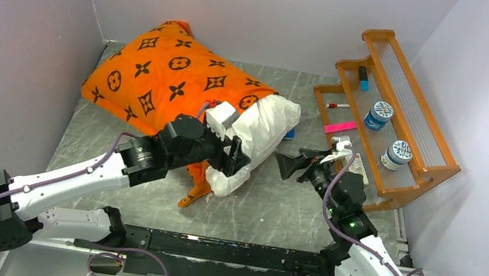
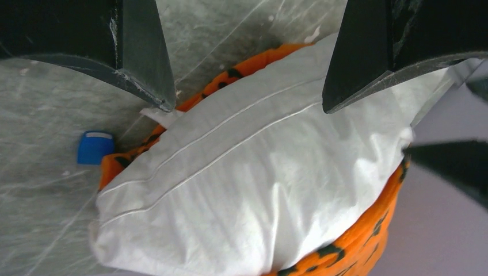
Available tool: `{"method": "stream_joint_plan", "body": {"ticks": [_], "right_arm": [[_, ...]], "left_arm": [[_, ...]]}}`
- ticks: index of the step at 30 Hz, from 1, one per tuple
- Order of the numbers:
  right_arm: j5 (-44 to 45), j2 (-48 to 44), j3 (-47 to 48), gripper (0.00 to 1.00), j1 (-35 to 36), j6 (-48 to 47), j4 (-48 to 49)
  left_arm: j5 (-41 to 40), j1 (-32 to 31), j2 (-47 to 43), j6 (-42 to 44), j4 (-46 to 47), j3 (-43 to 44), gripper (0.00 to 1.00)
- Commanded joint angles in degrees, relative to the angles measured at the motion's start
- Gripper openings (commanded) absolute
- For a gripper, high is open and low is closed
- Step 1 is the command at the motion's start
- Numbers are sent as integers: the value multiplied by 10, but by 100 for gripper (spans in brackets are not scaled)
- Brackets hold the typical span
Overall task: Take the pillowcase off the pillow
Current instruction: Remove the pillow from the pillowcase.
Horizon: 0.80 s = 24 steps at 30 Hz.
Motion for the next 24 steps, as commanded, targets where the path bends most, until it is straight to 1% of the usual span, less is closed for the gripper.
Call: {"method": "stream_joint_plan", "body": {"ticks": [1,3,5,7,8,9,11,14,16,20,22,24], "right_arm": [[-103,-16,16,100,1,-8,-46],[-131,-3,39,100,3,-13,-73],[-177,19,68,100,2,-28,-111],[-259,33,76,100,5,-30,-89],[-276,38,80,100,11,-32,-80],[-269,43,88,100,20,-45,-84],[-230,56,109,100,52,-90,-111],[-139,87,145,100,132,-155,-155],[-81,101,160,100,194,-185,-162],[-3,120,193,100,288,-248,-162],[36,141,221,100,341,-290,-179],[108,166,241,100,403,-338,-197]], "left_arm": [[27,41,-42,-30,36,-11,83],[46,70,-50,-46,39,-30,86],[69,103,-52,-61,44,-48,87],[107,150,-51,-77,47,-64,87],[124,170,-50,-85,48,-71,87],[141,191,-52,-92,49,-78,88],[165,225,-66,-103,53,-93,89],[160,264,-103,-104,37,-110,91],[156,287,-121,-99,21,-118,91],[155,326,-142,-96,6,-135,94],[149,341,-147,-92,-2,-143,94],[143,355,-149,-90,-13,-151,95]]}}
